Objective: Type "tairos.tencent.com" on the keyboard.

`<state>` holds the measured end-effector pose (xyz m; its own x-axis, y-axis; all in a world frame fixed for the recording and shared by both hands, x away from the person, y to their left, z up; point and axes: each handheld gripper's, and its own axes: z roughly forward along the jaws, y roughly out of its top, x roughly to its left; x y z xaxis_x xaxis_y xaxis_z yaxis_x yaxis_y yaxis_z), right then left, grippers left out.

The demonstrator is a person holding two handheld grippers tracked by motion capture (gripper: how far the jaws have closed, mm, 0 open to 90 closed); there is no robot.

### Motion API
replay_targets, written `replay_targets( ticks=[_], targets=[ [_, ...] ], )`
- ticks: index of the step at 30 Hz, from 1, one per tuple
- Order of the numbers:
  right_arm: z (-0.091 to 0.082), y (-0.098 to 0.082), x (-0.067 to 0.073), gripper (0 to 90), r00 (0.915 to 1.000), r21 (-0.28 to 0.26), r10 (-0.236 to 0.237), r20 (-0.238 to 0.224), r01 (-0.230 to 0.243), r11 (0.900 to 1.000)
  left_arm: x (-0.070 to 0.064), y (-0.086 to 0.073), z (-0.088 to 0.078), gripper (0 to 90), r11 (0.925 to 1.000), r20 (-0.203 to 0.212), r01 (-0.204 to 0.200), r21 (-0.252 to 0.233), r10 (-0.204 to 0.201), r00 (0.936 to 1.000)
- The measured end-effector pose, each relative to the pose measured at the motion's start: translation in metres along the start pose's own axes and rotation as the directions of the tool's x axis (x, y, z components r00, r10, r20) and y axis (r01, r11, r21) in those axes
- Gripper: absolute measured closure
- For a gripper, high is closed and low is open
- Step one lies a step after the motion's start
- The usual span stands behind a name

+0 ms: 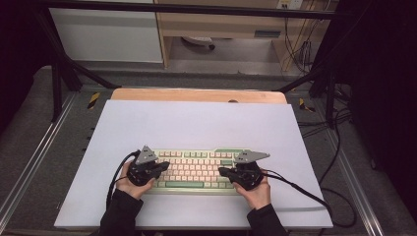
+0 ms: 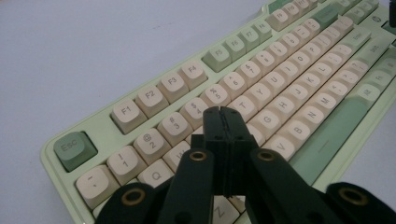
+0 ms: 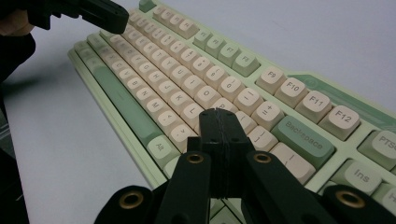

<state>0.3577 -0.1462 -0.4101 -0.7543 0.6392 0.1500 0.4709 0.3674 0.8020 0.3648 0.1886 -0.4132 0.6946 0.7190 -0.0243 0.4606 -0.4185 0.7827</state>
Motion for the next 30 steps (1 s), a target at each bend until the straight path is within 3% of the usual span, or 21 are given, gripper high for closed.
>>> replay_targets(
  ticks=[11, 20, 30],
  targets=[
    [0.005, 0.005, 0.0, 90.0, 0.9998, -0.009, 0.017, -0.006, -0.017, 1.0, 0.005, -0.01, -0.011, 89.9, 1.0, -0.011, 0.009, -0.002, -0.009, 0.9999],
    [0.021, 0.015, 0.006, 90.0, 0.9998, -0.003, 0.018, -0.013, -0.018, 1.0, 0.009, -0.017, -0.02, 89.9, 0.9998, -0.021, 0.018, -0.01, -0.018, 0.9996],
    [0.042, 0.025, 0.011, 90.0, 0.9998, 0.017, 0.013, 0.014, -0.013, 1.0, 0.015, -0.021, -0.025, 89.9, 0.9993, -0.023, 0.034, -0.017, -0.034, 0.9992]
  ],
)
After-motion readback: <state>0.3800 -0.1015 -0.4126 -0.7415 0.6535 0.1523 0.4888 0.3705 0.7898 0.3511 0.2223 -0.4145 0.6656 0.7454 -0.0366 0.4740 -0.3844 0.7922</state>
